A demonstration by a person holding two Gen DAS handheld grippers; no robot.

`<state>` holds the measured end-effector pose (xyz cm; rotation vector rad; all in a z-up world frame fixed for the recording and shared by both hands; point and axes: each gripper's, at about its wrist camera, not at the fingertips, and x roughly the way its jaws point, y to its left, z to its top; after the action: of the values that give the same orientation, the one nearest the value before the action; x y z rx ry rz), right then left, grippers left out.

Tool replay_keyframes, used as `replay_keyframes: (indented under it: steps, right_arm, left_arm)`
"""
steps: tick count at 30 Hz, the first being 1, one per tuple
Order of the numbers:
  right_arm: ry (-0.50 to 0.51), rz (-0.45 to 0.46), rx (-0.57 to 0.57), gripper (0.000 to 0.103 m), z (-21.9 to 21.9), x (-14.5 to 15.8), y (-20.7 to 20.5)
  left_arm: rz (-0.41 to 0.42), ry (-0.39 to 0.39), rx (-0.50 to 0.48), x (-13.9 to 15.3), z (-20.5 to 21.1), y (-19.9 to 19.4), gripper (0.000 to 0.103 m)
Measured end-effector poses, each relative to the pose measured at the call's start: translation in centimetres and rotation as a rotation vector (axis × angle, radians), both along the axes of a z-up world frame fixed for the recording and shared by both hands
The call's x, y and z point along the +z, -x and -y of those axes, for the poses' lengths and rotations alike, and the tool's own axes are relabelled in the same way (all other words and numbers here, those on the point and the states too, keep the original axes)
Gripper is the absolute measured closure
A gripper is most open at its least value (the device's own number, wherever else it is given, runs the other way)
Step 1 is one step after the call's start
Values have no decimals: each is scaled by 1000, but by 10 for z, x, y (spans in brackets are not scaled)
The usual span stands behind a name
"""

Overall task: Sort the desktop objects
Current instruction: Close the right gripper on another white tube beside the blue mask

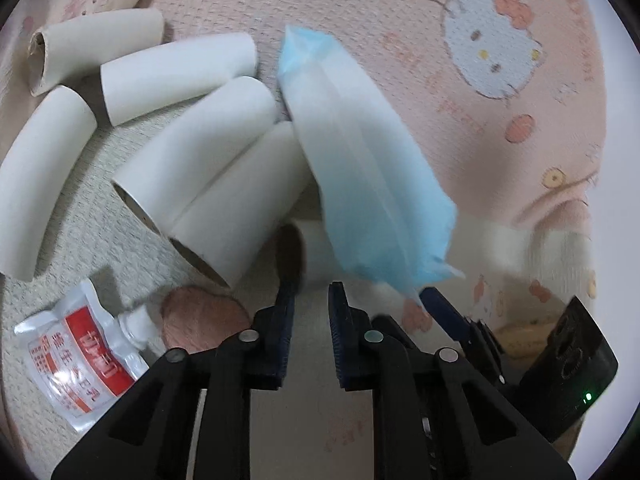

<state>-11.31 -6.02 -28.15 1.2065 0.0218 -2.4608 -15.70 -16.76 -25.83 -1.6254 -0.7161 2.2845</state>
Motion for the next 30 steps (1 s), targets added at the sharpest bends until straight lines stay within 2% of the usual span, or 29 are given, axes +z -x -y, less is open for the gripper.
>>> replay_keyframes:
  steps: [6, 10, 13, 15, 17, 22, 26, 30]
  right_arm:
    - [-37, -13, 57, 32, 8, -4, 3]
    - [-39, -35, 85, 32, 12, -3, 0]
    - [-77, -62, 94, 32, 15, -3, 0]
    - [-84, -73, 103, 32, 16, -3, 4]
    - [-79, -75, 106, 32, 18, -2, 9]
    - [-49, -51, 142, 32, 20, -4, 20]
    - [-29, -54, 153, 32, 17, -3, 14]
    - [-12, -40, 165, 32, 14, 0, 6]
  left_arm:
    - [-14, -14, -3, 1, 6, 9, 84]
    - [-67, 48, -47, 7, 1, 12, 82]
    - [-102, 104, -66, 12, -4, 12, 72]
    - [-108, 91, -80, 13, -3, 12, 63]
    - [-108, 78, -81, 12, -4, 13, 61]
    - [-110, 85, -85, 10, -10, 13, 61]
    - [-102, 44, -109, 10, -11, 11, 62]
    - [-107, 58, -108, 15, -17, 5, 62]
